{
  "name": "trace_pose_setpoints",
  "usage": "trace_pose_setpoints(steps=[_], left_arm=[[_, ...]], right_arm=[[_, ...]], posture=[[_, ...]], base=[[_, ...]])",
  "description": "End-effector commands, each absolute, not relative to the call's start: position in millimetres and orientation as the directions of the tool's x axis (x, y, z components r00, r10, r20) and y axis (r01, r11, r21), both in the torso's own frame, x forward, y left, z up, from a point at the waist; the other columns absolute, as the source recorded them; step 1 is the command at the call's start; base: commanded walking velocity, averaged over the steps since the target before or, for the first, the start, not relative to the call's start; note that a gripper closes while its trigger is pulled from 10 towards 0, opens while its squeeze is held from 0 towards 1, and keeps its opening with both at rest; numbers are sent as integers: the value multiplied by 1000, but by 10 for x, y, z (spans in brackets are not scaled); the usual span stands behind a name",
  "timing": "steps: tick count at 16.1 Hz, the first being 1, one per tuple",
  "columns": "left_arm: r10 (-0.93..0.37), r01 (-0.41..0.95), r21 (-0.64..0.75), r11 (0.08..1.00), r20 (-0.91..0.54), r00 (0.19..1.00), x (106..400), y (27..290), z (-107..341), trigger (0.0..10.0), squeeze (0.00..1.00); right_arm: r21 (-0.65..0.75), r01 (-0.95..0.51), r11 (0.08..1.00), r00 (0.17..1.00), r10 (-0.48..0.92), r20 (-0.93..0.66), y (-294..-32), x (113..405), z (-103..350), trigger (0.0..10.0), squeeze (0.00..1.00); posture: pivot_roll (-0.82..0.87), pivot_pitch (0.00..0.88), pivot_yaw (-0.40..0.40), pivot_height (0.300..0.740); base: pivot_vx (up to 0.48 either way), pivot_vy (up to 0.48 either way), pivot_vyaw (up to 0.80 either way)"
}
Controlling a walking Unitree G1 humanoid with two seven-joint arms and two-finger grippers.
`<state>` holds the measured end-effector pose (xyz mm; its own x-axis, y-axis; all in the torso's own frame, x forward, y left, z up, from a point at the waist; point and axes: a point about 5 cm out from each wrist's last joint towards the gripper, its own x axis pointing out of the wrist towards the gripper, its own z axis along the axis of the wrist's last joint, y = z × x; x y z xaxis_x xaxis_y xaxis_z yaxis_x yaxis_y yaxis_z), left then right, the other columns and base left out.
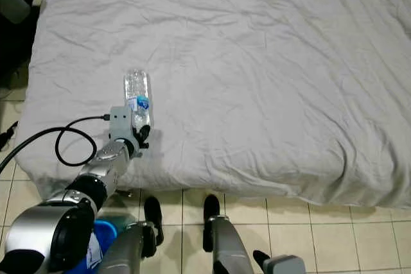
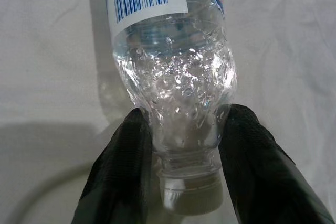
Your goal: Clean up the room
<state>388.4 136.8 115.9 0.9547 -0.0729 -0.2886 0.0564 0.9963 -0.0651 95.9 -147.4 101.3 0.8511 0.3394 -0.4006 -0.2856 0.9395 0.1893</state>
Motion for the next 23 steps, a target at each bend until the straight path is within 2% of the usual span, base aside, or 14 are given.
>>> trace_pose_setpoints(steps=[1, 2, 4, 5, 7, 10, 12, 14, 15, 16, 17, 20, 21, 23], left_arm=[[-72, 40, -99, 994, -343, 937, 3812, 1371, 1005, 0, 0], [-72, 40, -99, 994, -343, 937, 3812, 1371, 1005, 0, 0], [-73, 58, -64, 996, -266, 961, 3860, 1405, 1125, 0, 0], [-73, 58, -64, 996, -266, 961, 3860, 1405, 1125, 0, 0], [-119, 121, 13, 993, -84, 989, 3948, 1424, 1429, 0, 0], [-144, 145, 49, 988, -28, 989, 3962, 1425, 1521, 0, 0], [-218, 214, 52, 975, 80, 973, 3940, 1420, 1643, 0, 0], [-227, 223, 54, 973, 91, 970, 3932, 1420, 1645, 0, 0], [-266, 261, 65, 963, 111, 957, 3894, 1389, 1646, 0, 0], [-302, 295, 71, 953, 136, 944, 3847, 1359, 1654, 0, 0], [-332, 324, 70, 943, 150, 931, 3783, 1319, 1630, 0, 0], [-350, 343, 69, 937, 160, 923, 3738, 1294, 1612, 0, 0], [-348, 340, 72, 938, 173, 922, 3682, 1275, 1579, 2471, 0], [-344, 336, 74, 939, 180, 922, 3646, 1264, 1557, 2471, 0]], right_arm=[[206, -248, 947, 835, 317, -450, -1504, 941, 889, 10000, 0], [206, -248, 947, 835, 317, -450, -1504, 941, 889, 10000, 0], [213, -245, 946, 853, 315, -416, -1496, 1150, 797, 10000, 0], [213, -245, 946, 853, 315, -416, -1496, 1150, 797, 10000, 0], [207, -245, 947, 881, 306, -360, -1527, 1489, 736, 10000, 0], [199, -243, 950, 888, 300, -348, -1551, 1573, 727, 10000, 0], [180, -220, 959, 906, 269, -326, -1643, 1863, 617, 10000, 0], [179, -215, 960, 909, 264, -323, -1656, 1918, 590, 10000, 0], [173, -203, 964, 917, 249, -311, -1693, 2012, 582, 10000, 0], [167, -193, 967, 925, 237, -298, -1726, 2093, 584, 10000, 0], [158, -181, 971, 934, 220, -283, -1767, 2196, 582, 10000, 0], [153, -173, 973, 939, 210, -271, -1794, 2271, 576, 10000, 0], [147, -167, 975, 944, 201, -262, -1820, 2346, 569, 10000, 0], [144, -163, 976, 946, 196, -257, -1835, 2391, 565, 10000, 0]], posture=[[-321, 590, -21, 740], [-321, 590, -21, 740], [-266, 482, 7, 740], [-266, 482, 7, 740], [-212, 380, 29, 740], [-203, 364, 30, 740], [-139, 208, 52, 740], [-139, 208, 52, 740], [-111, 131, 68, 740], [-106, 116, 71, 740], [-87, 43, 80, 740], [-87, 43, 80, 740], [-68, 0, 76, 740], [-68, 0, 76, 740]], base=[[0, 0, 0], [0, 0, 0], [0, 0, 0], [0, 0, 0], [0, 0, 0], [0, 0, 0], [0, 0, 0], [0, 0, 0], [0, 0, 0], [0, 0, 0], [0, 0, 0], [0, 0, 0], [0, 0, 0], [0, 0, 0]])
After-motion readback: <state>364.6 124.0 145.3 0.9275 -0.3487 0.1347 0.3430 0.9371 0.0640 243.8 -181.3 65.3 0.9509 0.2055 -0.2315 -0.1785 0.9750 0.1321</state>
